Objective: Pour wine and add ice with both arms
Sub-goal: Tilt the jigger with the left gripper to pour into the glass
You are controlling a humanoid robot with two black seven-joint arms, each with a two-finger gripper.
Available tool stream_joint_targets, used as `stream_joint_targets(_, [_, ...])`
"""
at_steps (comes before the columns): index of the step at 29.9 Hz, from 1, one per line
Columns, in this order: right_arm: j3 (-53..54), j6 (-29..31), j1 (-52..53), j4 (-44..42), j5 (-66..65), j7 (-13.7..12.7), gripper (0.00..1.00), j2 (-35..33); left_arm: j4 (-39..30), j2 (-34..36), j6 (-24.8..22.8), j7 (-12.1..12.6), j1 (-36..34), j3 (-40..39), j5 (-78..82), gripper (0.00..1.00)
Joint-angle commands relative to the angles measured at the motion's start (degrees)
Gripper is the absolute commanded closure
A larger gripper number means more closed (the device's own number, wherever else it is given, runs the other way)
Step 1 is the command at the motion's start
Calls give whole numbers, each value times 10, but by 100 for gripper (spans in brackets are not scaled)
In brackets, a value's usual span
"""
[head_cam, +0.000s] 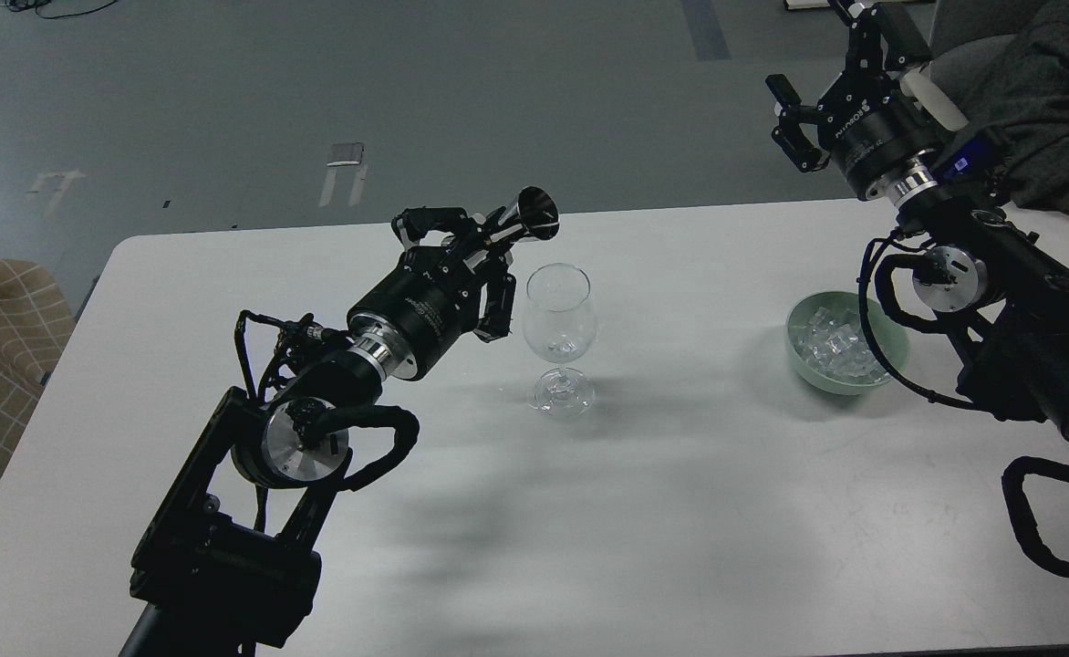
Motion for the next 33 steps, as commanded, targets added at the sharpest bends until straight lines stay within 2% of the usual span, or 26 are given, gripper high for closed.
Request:
stream_joint_targets(1, [0, 0, 0, 0, 0, 0, 0, 0, 2, 0, -1, -7, 1, 0, 16, 97])
stream_joint_targets(26, [1, 0, 0, 0, 0, 0, 0, 0, 10, 22, -58, -48, 3, 0, 83, 97])
stream_joint_targets(33, [0, 0, -1, 0, 0, 0, 0, 0, 10, 23, -70, -50, 4, 1, 105, 97])
